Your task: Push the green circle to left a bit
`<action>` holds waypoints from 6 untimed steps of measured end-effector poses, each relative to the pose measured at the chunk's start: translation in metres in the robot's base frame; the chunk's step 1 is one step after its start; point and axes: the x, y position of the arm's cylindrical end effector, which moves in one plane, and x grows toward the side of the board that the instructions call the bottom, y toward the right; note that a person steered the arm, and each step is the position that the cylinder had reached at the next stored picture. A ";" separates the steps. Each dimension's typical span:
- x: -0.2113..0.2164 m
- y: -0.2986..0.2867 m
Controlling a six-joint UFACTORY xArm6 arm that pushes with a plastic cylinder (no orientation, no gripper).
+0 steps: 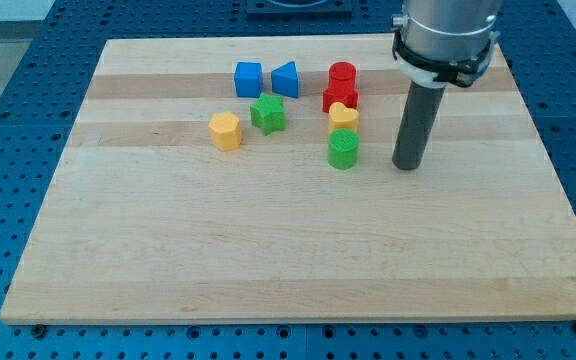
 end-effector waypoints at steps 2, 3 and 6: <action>-0.003 -0.069; -0.003 -0.081; 0.027 -0.093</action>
